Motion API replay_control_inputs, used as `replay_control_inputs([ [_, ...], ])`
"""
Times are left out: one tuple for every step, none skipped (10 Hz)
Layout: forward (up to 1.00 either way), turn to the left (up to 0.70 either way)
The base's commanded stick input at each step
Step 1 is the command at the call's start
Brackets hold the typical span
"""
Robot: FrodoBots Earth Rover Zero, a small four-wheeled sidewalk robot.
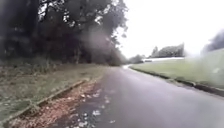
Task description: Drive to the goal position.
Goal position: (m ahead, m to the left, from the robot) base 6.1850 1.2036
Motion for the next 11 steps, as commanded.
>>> replay_control_inputs([
  [0.70, -0.14],
  [0.70, -0.14],
  [0.70, -0.14],
  [0.70, -0.14],
  [0.70, -0.14],
  [0.70, -0.14],
  [0.70, -0.14],
  [0.70, -0.14],
  [0.70, -0.14],
  [0.70, -0.13],
  [0.70, -0.07],
])
